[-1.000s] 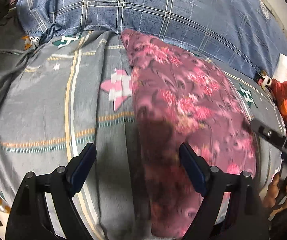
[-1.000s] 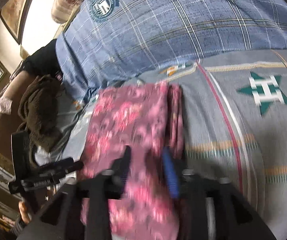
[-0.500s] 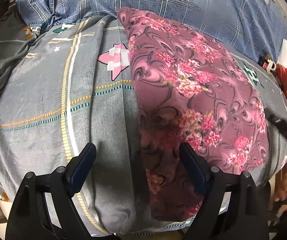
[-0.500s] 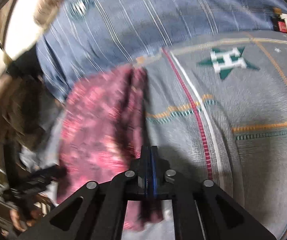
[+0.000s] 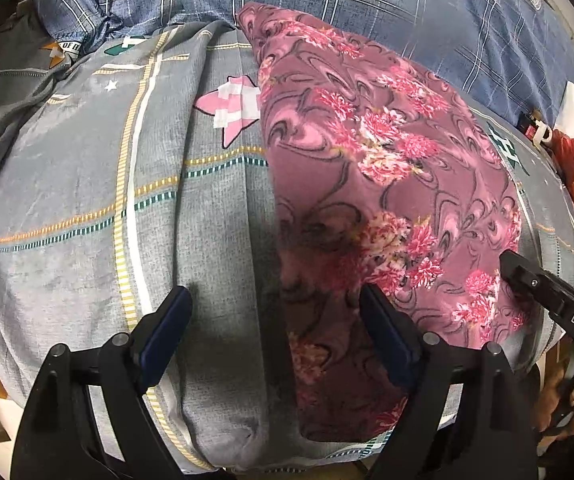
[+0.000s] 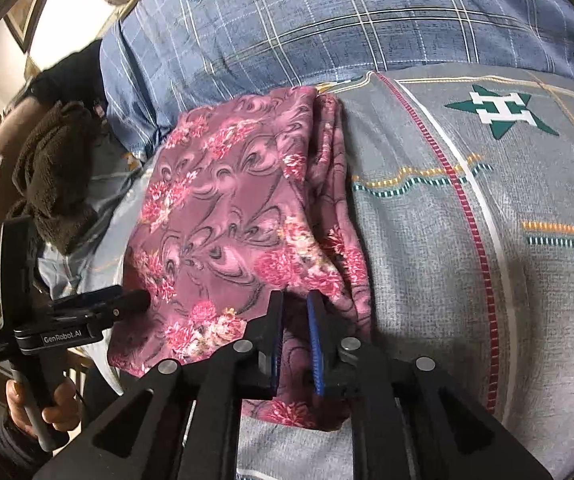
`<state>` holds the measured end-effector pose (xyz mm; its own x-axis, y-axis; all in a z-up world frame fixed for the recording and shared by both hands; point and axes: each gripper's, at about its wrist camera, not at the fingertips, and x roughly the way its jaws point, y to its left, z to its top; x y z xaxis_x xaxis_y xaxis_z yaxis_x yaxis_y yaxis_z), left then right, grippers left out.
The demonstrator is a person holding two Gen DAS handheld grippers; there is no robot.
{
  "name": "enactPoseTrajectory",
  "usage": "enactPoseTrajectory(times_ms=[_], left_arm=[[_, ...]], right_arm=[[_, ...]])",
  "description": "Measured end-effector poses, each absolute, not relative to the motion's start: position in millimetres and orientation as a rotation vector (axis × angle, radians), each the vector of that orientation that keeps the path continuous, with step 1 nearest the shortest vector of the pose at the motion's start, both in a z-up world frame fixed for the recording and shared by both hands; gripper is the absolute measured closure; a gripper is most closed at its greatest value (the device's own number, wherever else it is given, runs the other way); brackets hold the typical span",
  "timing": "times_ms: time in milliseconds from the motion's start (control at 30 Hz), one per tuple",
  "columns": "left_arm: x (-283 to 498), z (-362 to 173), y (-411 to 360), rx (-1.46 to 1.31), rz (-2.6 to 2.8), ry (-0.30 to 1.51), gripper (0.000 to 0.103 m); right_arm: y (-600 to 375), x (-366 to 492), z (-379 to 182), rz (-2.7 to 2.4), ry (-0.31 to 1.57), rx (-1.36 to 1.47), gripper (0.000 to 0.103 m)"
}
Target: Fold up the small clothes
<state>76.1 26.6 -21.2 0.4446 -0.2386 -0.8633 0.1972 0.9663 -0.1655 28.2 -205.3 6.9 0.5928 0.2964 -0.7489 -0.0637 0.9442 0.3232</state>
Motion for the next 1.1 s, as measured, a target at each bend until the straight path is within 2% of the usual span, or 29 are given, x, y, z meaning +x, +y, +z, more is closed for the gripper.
enactPoseTrajectory(times_ms=[200, 267, 500, 600, 700, 833, 867, 1000, 1033, 1067, 1100], left_arm=[[81.4, -9.3, 34.0, -0.091, -0.305, 1.076, 0.015], [88.3, 4.4, 38.7, -0.116, -0.318, 1.046, 0.015], [131.4, 20.8, 28.2, -0.104, -0.273, 1.010, 0.015], [146.1, -3.5, 19.9, -0.086, -0.246, 1.062, 0.014], [153.3, -12.7, 28.7, -0.185, -0.281, 1.096, 0.012], [168.9, 5.7, 36.5, -0.202, -0.278, 1.057, 0.012], [175.3, 10.3, 37.0, -0.211, -0.274, 1.049, 0.012], [202.7, 17.5, 36.7, -0.247, -0.262, 1.046, 0.012], [209.1, 18.1, 34.7, -0.249, -0.255, 1.051, 0.012], [213.5, 18.6, 33.2, -0.248, -0.253, 1.053, 0.012], [215.8, 18.2, 32.7, -0.247, -0.252, 1.054, 0.012]], right_arm=[[-200.6, 38.2, 34.1, 0.214, 0.864, 0.295, 0.077], [-203.4, 40.4, 43.6, 0.206, 0.832, 0.298, 0.070], [-202.4, 75.7, 55.5, 0.213, 0.735, 0.310, 0.070], [-196.3, 96.0, 28.6, 0.192, 0.835, 0.249, 0.077], [-188.9, 100.6, 22.0, 0.194, 0.841, 0.175, 0.077], [-201.2, 118.6, 40.8, 0.199, 0.818, 0.259, 0.072], [-207.9, 129.1, 44.3, 0.182, 0.811, 0.300, 0.067], [-219.2, 168.2, 35.4, 0.141, 0.858, 0.377, 0.063], [-218.5, 177.5, 30.4, 0.134, 0.885, 0.381, 0.063], [-216.6, 184.2, 25.9, 0.140, 0.906, 0.382, 0.069], [-213.3, 188.8, 24.8, 0.182, 0.908, 0.376, 0.083]])
